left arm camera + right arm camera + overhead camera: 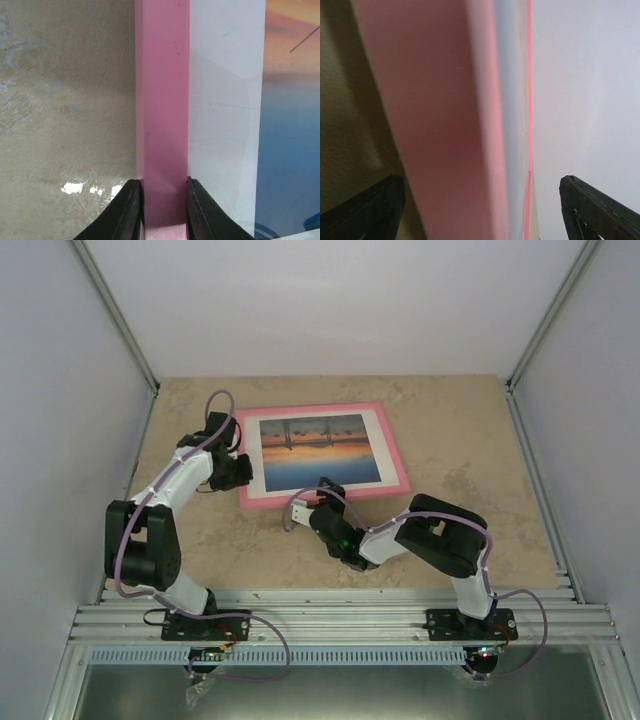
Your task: Take the photo out of the frame
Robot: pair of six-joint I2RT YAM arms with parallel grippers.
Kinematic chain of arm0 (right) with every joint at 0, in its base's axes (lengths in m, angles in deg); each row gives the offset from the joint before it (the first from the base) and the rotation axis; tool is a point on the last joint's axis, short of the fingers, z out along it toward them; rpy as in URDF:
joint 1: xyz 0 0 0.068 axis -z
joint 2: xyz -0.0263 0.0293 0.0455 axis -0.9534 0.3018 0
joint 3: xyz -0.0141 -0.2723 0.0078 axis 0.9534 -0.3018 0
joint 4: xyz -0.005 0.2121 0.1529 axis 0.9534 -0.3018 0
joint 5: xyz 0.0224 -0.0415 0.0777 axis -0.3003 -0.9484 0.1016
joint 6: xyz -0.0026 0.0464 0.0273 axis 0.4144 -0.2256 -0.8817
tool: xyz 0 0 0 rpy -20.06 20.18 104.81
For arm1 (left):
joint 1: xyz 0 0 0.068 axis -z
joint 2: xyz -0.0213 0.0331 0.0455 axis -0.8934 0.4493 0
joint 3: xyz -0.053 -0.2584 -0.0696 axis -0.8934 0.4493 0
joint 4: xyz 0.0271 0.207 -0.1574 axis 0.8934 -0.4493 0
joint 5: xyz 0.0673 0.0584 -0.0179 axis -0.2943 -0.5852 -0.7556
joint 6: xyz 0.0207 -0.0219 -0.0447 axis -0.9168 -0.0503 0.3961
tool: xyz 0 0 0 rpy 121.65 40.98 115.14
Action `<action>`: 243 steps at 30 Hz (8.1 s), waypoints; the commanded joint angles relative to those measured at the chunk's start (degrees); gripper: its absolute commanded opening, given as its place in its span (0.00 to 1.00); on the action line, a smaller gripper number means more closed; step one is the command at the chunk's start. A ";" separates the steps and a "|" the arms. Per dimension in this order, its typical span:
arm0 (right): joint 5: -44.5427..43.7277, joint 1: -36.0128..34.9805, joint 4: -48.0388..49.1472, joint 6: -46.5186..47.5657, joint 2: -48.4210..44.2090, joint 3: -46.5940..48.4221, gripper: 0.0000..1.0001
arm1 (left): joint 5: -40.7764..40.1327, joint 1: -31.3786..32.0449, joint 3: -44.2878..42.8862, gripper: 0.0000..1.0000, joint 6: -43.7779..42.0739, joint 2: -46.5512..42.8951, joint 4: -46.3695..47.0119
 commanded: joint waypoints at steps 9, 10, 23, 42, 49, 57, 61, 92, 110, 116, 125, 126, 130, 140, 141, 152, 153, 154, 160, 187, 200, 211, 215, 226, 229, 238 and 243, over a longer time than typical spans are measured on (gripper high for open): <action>-4.97 -0.28 23.05 12.57 4.52 -0.49 0.57 | 6.23 0.48 0.41 0.04 1.97 -4.47 3.82; -4.83 -0.28 23.57 12.94 4.07 -0.75 0.53 | 6.35 0.48 0.35 0.05 2.02 -4.42 4.04; -3.08 -0.30 20.33 13.46 -4.81 -1.56 0.01 | 11.09 -3.80 -1.80 0.34 5.54 -8.84 6.96; 7.95 5.17 -22.84 -15.23 -28.28 13.75 0.00 | 0.36 -11.72 -8.82 0.93 7.11 -27.19 9.22; 14.16 8.46 -34.54 -26.64 -32.80 21.66 0.00 | 2.39 -11.72 -8.28 0.97 7.30 -28.53 11.43; 28.92 17.13 -45.51 -46.20 -38.42 27.44 0.00 | 9.79 -11.67 -6.08 0.99 7.82 -26.65 14.84; 38.94 22.82 -46.63 -55.10 -41.15 27.33 0.00 | 13.59 -11.75 -5.50 0.99 7.58 -24.39 15.29; 85.18 47.68 -37.27 -89.80 -27.38 16.83 0.01 | 21.30 -10.60 8.65 0.98 1.32 -7.63 12.19; 96.58 51.83 -38.93 -85.56 -1.66 23.12 0.00 | 18.18 -6.82 11.72 0.81 -0.52 2.28 14.30; 98.13 52.01 -41.79 -82.95 5.24 27.70 0.04 | 18.61 -6.78 10.81 0.73 -0.64 5.18 14.42; 97.74 52.23 -47.04 -79.93 10.58 32.35 0.20 | 18.64 -6.69 7.91 0.59 -0.97 8.61 13.79; 97.84 52.27 -47.55 -79.48 10.85 32.59 0.23 | 18.75 -6.65 7.79 0.57 -0.96 8.94 13.80; 96.34 52.46 -50.25 -77.36 11.09 33.08 0.33 | 19.55 -6.44 7.87 0.49 -0.87 9.85 14.02; 84.98 53.45 -59.80 -70.97 6.76 33.35 0.65 | 19.57 -6.09 8.50 0.48 -0.66 9.12 14.29; 83.35 53.58 -60.93 -70.29 6.09 33.28 0.68 | 19.66 -6.10 8.56 0.49 -0.60 8.86 14.39; 68.04 54.30 -65.42 -66.49 -13.78 25.29 0.98 | 20.34 -6.11 8.67 0.65 -0.37 5.84 14.93; 67.97 54.54 -63.98 -66.72 -17.06 22.85 0.98 | 20.32 -6.08 8.52 0.67 -0.53 5.26 14.94; 66.35 54.90 -62.64 -67.71 -20.09 20.48 0.98 | 20.04 -6.05 8.42 0.68 -0.78 4.54 14.90; 61.56 56.49 -61.25 -74.93 -36.05 10.58 0.98 | 17.10 -6.03 9.12 0.74 -1.96 -1.70 14.19; 52.39 58.87 -83.49 -87.49 -52.48 -10.84 0.98 | 0.48 -11.24 14.09 1.00 3.88 -30.48 21.38; 46.04 51.75 -83.03 -94.83 -42.70 -12.17 0.81 | -5.30 -11.54 12.58 1.00 4.49 -28.85 22.05; 42.27 51.66 -79.64 -95.94 -37.76 -12.74 0.53 | 4.18 -11.60 13.91 1.00 2.93 -27.80 23.56; 41.75 51.32 -79.27 -95.30 -36.36 -12.33 0.35 | 7.00 -11.57 14.35 1.00 2.84 -26.79 24.23; 41.04 47.38 -79.19 -90.75 -35.87 -6.63 0.01 | 17.39 -11.57 14.28 1.00 3.04 -22.55 25.04; 40.94 45.22 -78.86 -88.95 -36.79 -3.92 0.00 | 21.85 -11.57 14.02 1.00 4.22 -20.79 25.45; 45.22 37.63 -73.86 -81.14 -35.67 3.98 0.01 | 29.36 -6.92 12.51 1.00 7.55 -17.19 26.87; 48.09 32.17 -69.54 -76.47 -33.88 7.30 0.01 | 30.47 -1.53 12.52 1.00 11.34 -16.06 29.81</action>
